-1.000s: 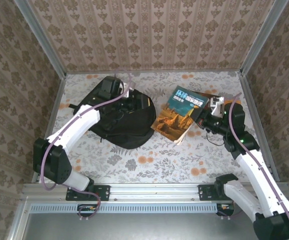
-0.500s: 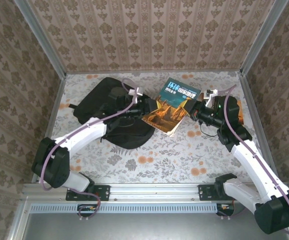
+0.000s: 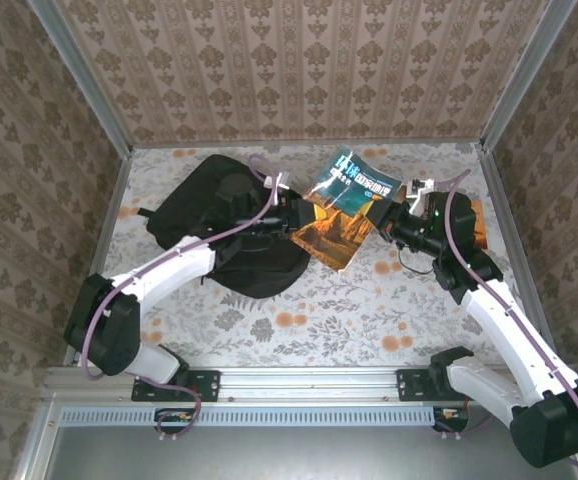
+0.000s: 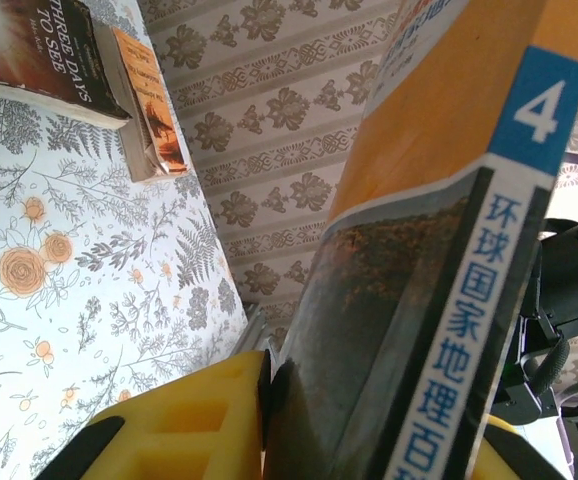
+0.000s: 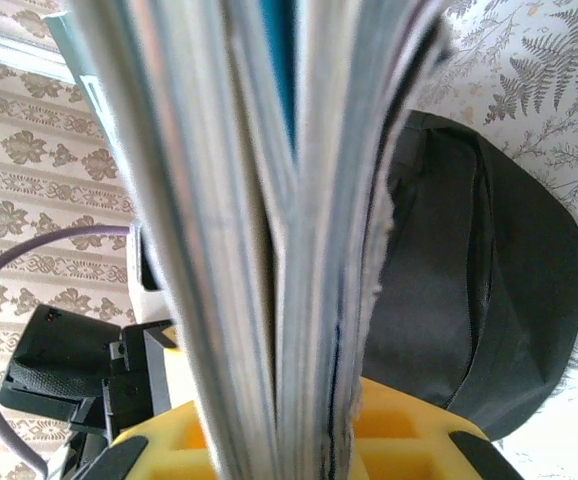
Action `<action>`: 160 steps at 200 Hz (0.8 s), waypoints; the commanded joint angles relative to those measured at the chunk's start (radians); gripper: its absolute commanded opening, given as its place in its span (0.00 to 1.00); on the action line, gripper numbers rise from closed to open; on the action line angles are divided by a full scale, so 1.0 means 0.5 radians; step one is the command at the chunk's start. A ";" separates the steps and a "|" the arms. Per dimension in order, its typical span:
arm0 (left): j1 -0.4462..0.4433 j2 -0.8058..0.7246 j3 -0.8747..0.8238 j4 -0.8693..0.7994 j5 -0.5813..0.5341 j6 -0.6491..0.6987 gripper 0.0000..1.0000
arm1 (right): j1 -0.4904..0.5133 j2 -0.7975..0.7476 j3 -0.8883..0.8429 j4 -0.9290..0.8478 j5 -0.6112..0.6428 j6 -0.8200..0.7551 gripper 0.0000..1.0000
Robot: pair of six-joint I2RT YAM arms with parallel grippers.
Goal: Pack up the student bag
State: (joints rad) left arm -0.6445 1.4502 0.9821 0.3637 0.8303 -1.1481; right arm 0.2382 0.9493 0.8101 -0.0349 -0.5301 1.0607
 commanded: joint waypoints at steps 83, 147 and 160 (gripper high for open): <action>0.059 -0.191 0.140 -0.490 -0.128 0.487 0.69 | -0.003 -0.018 0.002 -0.085 0.051 -0.066 0.10; 0.077 -0.184 0.135 -0.464 -0.068 0.551 0.18 | -0.002 -0.021 -0.023 -0.109 0.024 -0.110 0.09; 0.081 -0.196 0.140 -0.459 -0.057 0.565 0.08 | -0.004 -0.027 -0.019 -0.137 0.034 -0.134 0.11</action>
State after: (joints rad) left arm -0.6113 1.3853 1.0218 0.1104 0.7677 -0.8940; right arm 0.2340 0.9546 0.8074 -0.0975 -0.5114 1.0428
